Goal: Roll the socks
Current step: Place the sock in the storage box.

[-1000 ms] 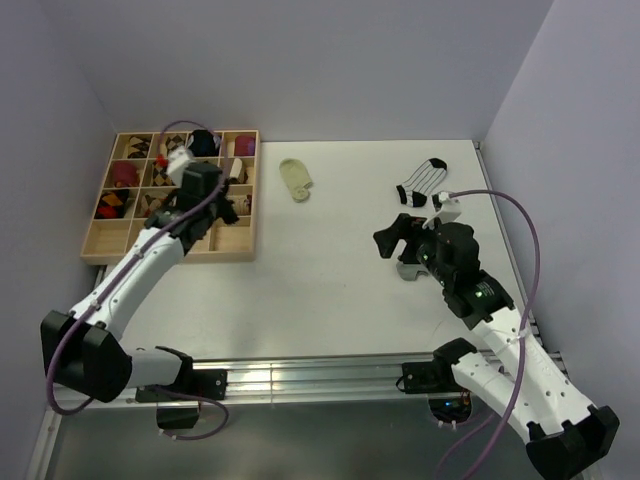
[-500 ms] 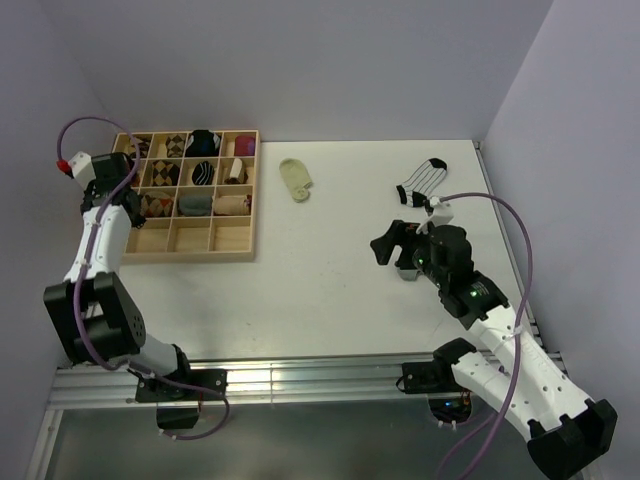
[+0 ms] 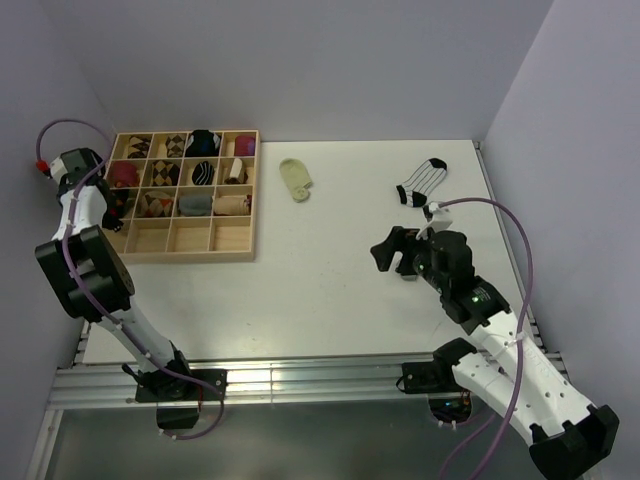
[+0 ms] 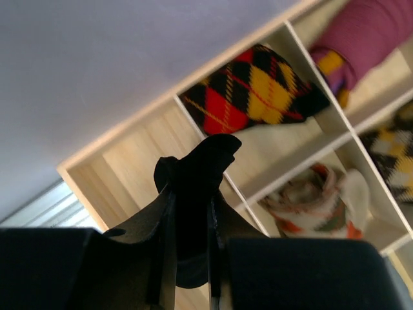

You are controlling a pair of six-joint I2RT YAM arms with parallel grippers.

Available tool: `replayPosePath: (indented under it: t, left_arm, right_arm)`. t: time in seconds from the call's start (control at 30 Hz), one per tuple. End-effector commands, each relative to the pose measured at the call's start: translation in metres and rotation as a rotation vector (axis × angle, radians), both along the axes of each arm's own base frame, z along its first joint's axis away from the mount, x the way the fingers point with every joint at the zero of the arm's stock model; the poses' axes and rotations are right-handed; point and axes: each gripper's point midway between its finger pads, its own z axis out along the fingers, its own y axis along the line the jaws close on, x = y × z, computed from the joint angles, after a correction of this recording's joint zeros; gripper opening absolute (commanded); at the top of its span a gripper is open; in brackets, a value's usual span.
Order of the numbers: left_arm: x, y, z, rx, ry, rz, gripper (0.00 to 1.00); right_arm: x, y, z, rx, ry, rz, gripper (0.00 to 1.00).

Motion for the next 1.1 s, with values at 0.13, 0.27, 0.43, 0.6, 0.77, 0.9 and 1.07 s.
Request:
replayPosePath:
  t: [0.13,0.27,0.43,0.6,0.77,0.9,1.07]
  left_arm:
    - [-0.001,0.014,-0.019,-0.078,0.048,-0.03,0.0]
    - [-0.015,0.008,-0.038,-0.098,0.102,-0.035,0.0]
    - [-0.023,0.001,-0.049,-0.12,0.121,-0.047,0.0]
    - [-0.03,0.007,-0.052,-0.079,0.147,-0.028,0.0]
    - [-0.03,0.016,-0.053,-0.045,0.172,-0.019,0.0]
    - [-0.03,0.022,-0.051,-0.014,0.183,-0.005,0.02]
    - [-0.025,0.025,-0.051,-0.013,0.172,-0.01,0.07]
  right_arm:
    - [0.0,-0.007,0.006,-0.033,-0.012,-0.023,0.89]
    - [0.003,-0.007,0.002,-0.051,0.008,-0.029,0.89]
    - [0.005,-0.007,0.0,-0.052,0.006,-0.03,0.89]
    - [0.003,-0.006,-0.002,-0.055,0.003,-0.017,0.88]
    - [0.001,-0.006,-0.001,-0.049,-0.009,-0.01,0.88]
    - [0.0,-0.006,-0.001,-0.046,-0.013,-0.004,0.88]
    - [0.0,-0.005,-0.003,-0.048,-0.013,0.0,0.88]
